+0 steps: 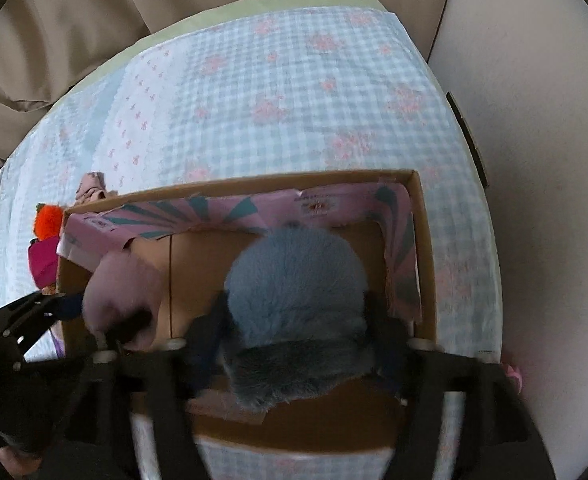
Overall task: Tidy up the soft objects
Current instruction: 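Carry both hats over the box and open both tools to drop them inside, then move both tools back over the remaining items on the bed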
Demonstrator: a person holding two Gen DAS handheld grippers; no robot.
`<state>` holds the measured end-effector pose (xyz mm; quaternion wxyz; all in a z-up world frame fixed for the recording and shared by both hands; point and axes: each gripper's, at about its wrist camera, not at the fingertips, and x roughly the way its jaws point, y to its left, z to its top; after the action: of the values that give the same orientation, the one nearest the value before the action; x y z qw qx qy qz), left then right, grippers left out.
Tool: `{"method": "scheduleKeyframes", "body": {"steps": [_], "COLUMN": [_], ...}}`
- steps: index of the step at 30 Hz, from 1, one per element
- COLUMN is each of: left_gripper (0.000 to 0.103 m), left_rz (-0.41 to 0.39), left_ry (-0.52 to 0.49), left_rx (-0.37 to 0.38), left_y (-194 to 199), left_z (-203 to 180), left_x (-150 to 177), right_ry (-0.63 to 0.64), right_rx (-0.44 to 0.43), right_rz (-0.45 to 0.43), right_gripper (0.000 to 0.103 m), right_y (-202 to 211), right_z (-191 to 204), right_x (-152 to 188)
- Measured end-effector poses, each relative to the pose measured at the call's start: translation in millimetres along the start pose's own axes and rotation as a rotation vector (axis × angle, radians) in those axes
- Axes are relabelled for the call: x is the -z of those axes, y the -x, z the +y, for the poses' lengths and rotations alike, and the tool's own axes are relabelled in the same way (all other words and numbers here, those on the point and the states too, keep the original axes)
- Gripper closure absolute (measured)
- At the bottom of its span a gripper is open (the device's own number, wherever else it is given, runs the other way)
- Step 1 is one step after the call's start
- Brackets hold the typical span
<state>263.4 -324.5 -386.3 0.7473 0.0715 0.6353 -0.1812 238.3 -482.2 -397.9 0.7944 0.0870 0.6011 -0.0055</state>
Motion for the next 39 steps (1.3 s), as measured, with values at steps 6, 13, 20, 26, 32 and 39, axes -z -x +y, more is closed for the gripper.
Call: {"method": "scheduleKeyframes", "body": {"steps": [6,13,20,26,32,39], "left_gripper": [0.000,0.000,0.000,0.000,0.000,0.000], "left_rz": [-0.003,-0.018,-0.050,-0.098,-0.168,-0.273], "left_ry": [0.008,0.035,0.030,0.031,0.042,0.067], "left_rx": [0.013,0.011,-0.003,-0.007,-0.001,0.014], "left_y": [2,9,25,55,101,172], "left_z": [7,8,6,6,4,7], "left_x": [9,13,15,22,38,74], "right_ry": [-0.035,-0.052,-0.068,-0.064,-0.069,-0.052], "right_rx": [-0.066,-0.076,-0.080,-0.074,-0.076,-0.082], "right_rz": [-0.001,-0.001,-0.034,-0.081,-0.134,-0.213], "right_gripper": [0.000,0.000,0.000,0.000,0.000,0.000], "right_y": [0,0,20,50,97,165], "right_z": [-13,-18,-16,-5,4,28], "right_x": [0,4,6,11,23,47]}}
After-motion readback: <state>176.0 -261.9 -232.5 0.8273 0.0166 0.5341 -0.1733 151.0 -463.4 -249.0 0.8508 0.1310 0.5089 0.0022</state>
